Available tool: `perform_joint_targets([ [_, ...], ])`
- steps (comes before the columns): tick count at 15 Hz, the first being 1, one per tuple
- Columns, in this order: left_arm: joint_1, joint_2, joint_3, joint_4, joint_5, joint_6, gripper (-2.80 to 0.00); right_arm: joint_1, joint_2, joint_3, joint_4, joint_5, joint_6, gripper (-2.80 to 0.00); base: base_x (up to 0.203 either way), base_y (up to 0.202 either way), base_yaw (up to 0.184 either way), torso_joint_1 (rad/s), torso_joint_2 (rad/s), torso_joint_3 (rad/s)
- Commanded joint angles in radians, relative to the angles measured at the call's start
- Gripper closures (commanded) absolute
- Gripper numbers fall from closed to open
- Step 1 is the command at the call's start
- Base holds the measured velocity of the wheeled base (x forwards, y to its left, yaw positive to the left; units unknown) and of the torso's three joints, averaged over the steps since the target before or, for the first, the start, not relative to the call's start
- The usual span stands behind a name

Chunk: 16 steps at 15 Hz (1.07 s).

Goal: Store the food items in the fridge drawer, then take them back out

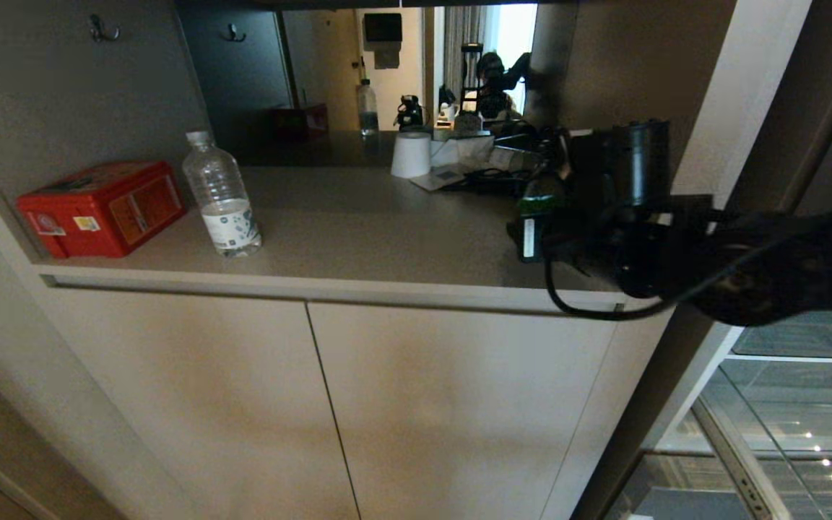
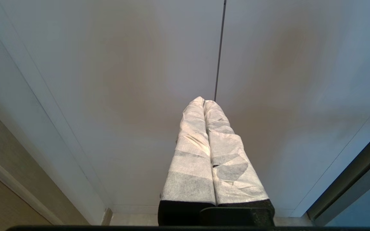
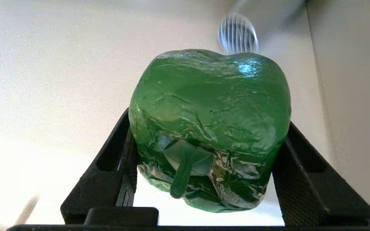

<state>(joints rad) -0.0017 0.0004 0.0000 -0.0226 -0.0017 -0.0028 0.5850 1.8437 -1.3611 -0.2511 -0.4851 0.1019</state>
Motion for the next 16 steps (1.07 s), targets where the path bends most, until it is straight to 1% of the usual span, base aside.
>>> perform_joint_targets([
  [1,0.000,0.000,0.011,0.000,0.000,0.000,0.00,0.038,-0.257,0.192,0.014,-0.001,0.002,0.00,0.000,0.000,0.000,0.000,0.00,0.000],
  [4,0.000,0.000,0.011,0.000,0.000,0.000,0.00,0.082,-0.513,0.470,0.047,0.002,0.004,0.00,0.000,0.000,0.000,0.000,0.00,0.000],
  [6,0.000,0.000,0.011,0.000,0.000,0.000,0.00,0.094,-0.637,0.622,0.057,0.002,0.005,0.00,0.000,0.000,0.000,0.000,0.00,0.000],
  [7,0.000,0.000,0.011,0.000,0.000,0.000,0.00,0.098,-0.675,0.672,0.060,0.006,0.004,0.00,0.000,0.000,0.000,0.000,0.00,0.000],
  [9,0.000,0.000,0.011,0.000,0.000,0.000,0.00,0.097,-0.714,0.745,0.062,0.049,0.003,0.00,0.000,0.000,0.000,0.000,0.00,0.000],
  [10,0.000,0.000,0.011,0.000,0.000,0.000,0.00,0.094,-0.722,0.771,0.062,0.056,0.004,0.00,0.000,0.000,0.000,0.000,0.00,0.000],
  [13,0.000,0.000,0.011,0.000,0.000,0.000,0.00,0.067,-0.780,0.854,0.062,0.046,0.009,0.00,0.000,0.000,0.000,0.000,0.00,0.000],
  [14,0.000,0.000,0.011,0.000,0.000,0.000,0.00,0.020,-0.793,0.871,0.066,0.044,0.013,0.00,0.000,0.000,0.000,0.000,0.00,0.000],
  [15,0.000,0.000,0.011,0.000,0.000,0.000,0.00,-0.054,-0.799,0.883,0.070,0.045,0.015,0.00,0.000,0.000,0.000,0.000,0.00,0.000],
  [16,0.000,0.000,0.011,0.000,0.000,0.000,0.00,-0.155,-0.805,0.892,0.076,0.043,0.017,0.00,0.000,0.000,0.000,0.000,0.00,0.000],
])
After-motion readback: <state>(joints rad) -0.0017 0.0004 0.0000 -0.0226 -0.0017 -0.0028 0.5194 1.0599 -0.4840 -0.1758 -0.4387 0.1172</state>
